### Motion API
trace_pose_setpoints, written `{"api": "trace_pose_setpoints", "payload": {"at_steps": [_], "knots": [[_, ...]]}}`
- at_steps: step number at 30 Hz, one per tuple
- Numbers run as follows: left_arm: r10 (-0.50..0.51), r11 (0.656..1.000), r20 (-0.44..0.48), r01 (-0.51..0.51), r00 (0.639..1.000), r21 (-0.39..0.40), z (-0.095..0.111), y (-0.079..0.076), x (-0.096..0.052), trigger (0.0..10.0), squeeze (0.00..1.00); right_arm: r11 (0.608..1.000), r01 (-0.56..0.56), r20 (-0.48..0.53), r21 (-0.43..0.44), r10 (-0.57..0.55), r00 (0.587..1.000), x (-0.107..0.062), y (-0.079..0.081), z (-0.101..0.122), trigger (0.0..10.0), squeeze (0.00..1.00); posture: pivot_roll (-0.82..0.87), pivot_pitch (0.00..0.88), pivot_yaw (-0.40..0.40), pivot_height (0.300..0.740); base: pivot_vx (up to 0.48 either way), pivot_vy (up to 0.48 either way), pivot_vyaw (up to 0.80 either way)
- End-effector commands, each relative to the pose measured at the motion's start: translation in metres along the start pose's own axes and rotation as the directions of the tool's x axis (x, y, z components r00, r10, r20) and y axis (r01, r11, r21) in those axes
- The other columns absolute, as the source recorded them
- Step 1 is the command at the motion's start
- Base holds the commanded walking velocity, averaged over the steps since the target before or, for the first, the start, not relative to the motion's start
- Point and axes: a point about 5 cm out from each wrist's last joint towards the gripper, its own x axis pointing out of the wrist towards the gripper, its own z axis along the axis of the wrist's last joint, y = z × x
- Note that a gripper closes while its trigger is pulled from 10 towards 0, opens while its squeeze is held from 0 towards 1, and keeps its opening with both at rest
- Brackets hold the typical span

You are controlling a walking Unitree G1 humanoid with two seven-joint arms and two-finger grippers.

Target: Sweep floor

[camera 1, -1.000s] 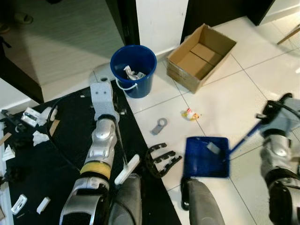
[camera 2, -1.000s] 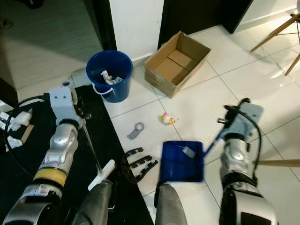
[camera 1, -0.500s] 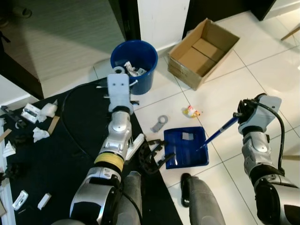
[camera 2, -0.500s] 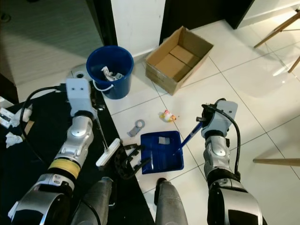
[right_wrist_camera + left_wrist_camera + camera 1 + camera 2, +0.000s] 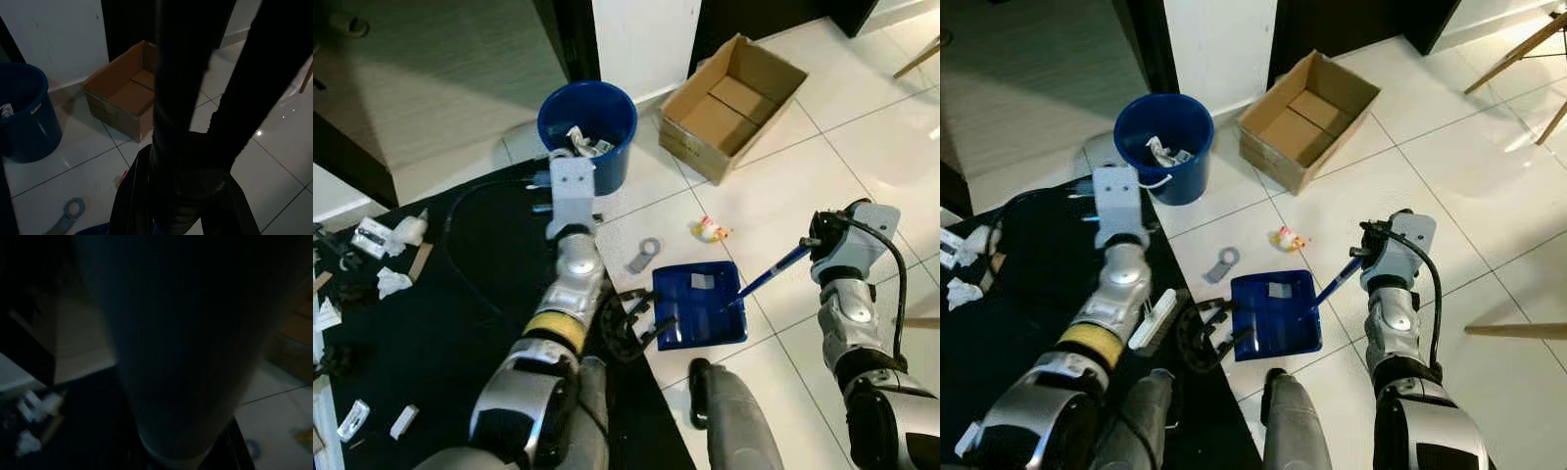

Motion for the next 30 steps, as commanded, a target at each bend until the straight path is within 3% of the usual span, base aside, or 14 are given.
{"api": "trace_pose_setpoints", "payload": {"at_steps": [1, 2, 4, 5, 6, 10, 15, 17, 21, 23, 26, 27, 28, 30], "knots": [[-0.054, 0.996, -0.151, 0.044, 0.987, -0.072, -0.013, -0.031, -0.019, 10.0, 0.00, 0.999, 0.002, -0.104, -0.047, -0.006, 0.995, -0.013, -0.004, -0.021, 0.0, 0.00, 0.11, 0.339, 0.005, 0.740, 0.000, 0.000, 0.00], [-0.054, 0.996, -0.151, 0.044, 0.987, -0.072, -0.013, -0.031, -0.019, 10.0, 0.00, 0.999, 0.002, -0.104, -0.047, -0.006, 0.995, -0.013, -0.004, -0.021, 0.0, 0.00, 0.11, 0.339, 0.005, 0.740, 0.000, 0.000, 0.00], [-0.141, 0.974, -0.173, 0.105, 0.975, -0.200, 0.013, -0.074, -0.034, 10.0, 0.00, 0.999, 0.008, -0.110, -0.048, -0.013, 0.994, -0.013, -0.006, -0.022, 0.0, 0.00, 0.12, 0.336, 0.012, 0.740, 0.000, 0.000, 0.00], [-0.141, 0.974, -0.173, 0.105, 0.975, -0.200, 0.013, -0.074, -0.034, 10.0, 0.00, 0.999, 0.008, -0.110, -0.048, -0.013, 0.994, -0.013, -0.006, -0.022, 0.0, 0.00, 0.12, 0.336, 0.012, 0.740, 0.000, 0.000, 0.00], [-0.190, 0.950, -0.190, 0.132, 0.963, -0.282, 0.032, -0.097, -0.044, 10.0, 0.00, 0.999, 0.018, -0.114, -0.047, -0.023, 0.993, -0.013, -0.008, -0.022, 0.0, 0.00, 0.12, 0.336, 0.017, 0.740, 0.000, 0.000, 0.00], [-0.255, 0.906, -0.210, 0.158, 0.944, -0.392, 0.060, -0.124, -0.056, 10.0, 0.00, 0.998, 0.033, -0.120, -0.047, -0.038, 0.992, -0.015, -0.012, -0.024, 0.0, 0.00, 0.12, 0.333, 0.026, 0.740, 0.000, 0.000, 0.00], [-0.280, 0.879, -0.224, 0.155, 0.934, -0.450, 0.075, -0.135, -0.061, 10.0, 0.00, 0.998, 0.039, -0.123, -0.047, -0.045, 0.991, -0.016, -0.013, -0.025, 0.0, 0.00, 0.12, 0.332, 0.029, 0.740, 0.000, 0.000, 0.00], [-0.330, 0.826, -0.213, 0.172, 0.920, -0.536, 0.103, -0.150, -0.066, 10.0, 0.00, 0.998, 0.046, -0.133, -0.046, -0.052, 0.990, -0.019, -0.014, -0.028, 0.0, 0.00, 0.13, 0.325, 0.034, 0.740, 0.000, 0.000, 0.00], [-0.364, 0.785, -0.207, 0.179, 0.908, -0.594, 0.121, -0.158, -0.070, 10.0, 0.00, 0.998, 0.050, -0.138, -0.046, -0.055, 0.989, -0.021, -0.014, -0.030, 0.0, 0.00, 0.12, 0.322, 0.036, 0.740, 0.000, 0.000, 0.00], [-0.399, 0.739, -0.208, 0.179, 0.893, -0.649, 0.137, -0.162, -0.071, 10.0, 0.00, 0.998, 0.053, -0.140, -0.044, -0.058, 0.988, -0.021, -0.014, -0.031, 0.0, 0.00, 0.12, 0.316, 0.038, 0.740, 0.000, 0.000, 0.00], [-0.402, 0.729, -0.200, 0.181, 0.893, -0.660, 0.143, -0.158, -0.064, 10.0, 0.00, 0.998, 0.057, -0.143, -0.042, -0.062, 0.988, -0.020, -0.015, -0.030, 0.0, 0.00, 0.12, 0.318, 0.035, 0.740, 0.000, 0.000, 0.00], [-0.393, 0.743, -0.147, 0.220, 0.908, -0.632, 0.146, -0.153, -0.057, 10.0, 0.00, 0.997, 0.058, -0.143, -0.041, -0.063, 0.988, -0.019, -0.016, -0.029, 0.0, 0.00, 0.12, 0.318, 0.031, 0.740, 0.000, 0.000, 0.00], [-0.380, 0.790, -0.031, 0.307, 0.924, -0.530, 0.147, -0.142, -0.044, 10.0, 0.00, 0.997, 0.058, -0.139, -0.041, -0.064, 0.988, -0.018, -0.016, -0.028, 0.0, 0.00, 0.12, 0.312, 0.026, 0.740, 0.000, 0.000, 0.00], [-0.381, 0.813, 0.014, 0.342, 0.925, -0.471, 0.147, -0.137, -0.038, 10.0, 0.00, 0.997, 0.058, -0.136, -0.042, -0.063, 0.989, -0.017, -0.016, -0.027, 0.0, 0.00, 0.12, 0.312, 0.026, 0.740, 0.000, 0.000, 0.00]]}}
